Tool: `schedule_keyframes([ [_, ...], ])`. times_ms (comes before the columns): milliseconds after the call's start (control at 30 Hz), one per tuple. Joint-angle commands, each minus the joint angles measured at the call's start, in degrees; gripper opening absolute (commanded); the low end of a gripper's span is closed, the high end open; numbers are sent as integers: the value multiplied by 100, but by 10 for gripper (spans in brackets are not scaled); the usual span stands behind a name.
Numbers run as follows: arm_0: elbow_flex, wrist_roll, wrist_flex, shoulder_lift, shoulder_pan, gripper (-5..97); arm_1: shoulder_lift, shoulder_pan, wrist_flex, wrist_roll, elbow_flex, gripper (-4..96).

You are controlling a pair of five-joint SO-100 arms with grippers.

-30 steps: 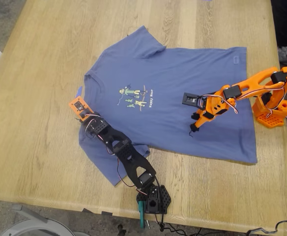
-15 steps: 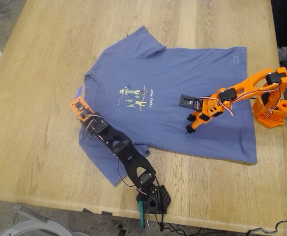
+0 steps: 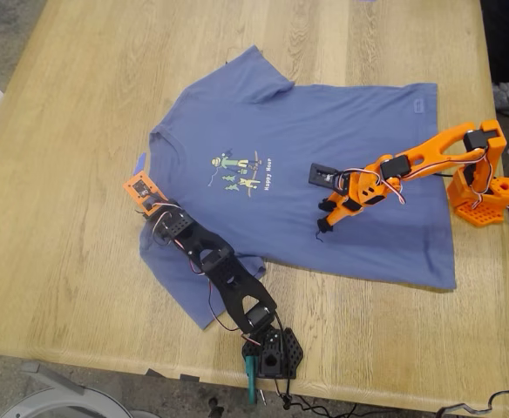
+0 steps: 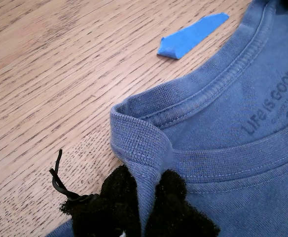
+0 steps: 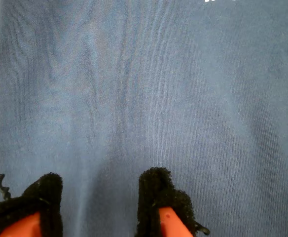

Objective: Fold a T-shirt

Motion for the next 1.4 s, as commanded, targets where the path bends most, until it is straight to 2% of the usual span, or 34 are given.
schedule_keyframes([
  [0,88,-79,141,466,97,3,0,97,-132,-53,-343,264],
  [400,334,-88,141,650,176,3,-624,237,-554,-158,-782,264],
  [700,387,-105,246,853,308,3,-791,149,-984,-35,-308,264],
  [1367,1169,-132,387,1784,413,3,-2197,-18,-1283,229,-1283,260],
])
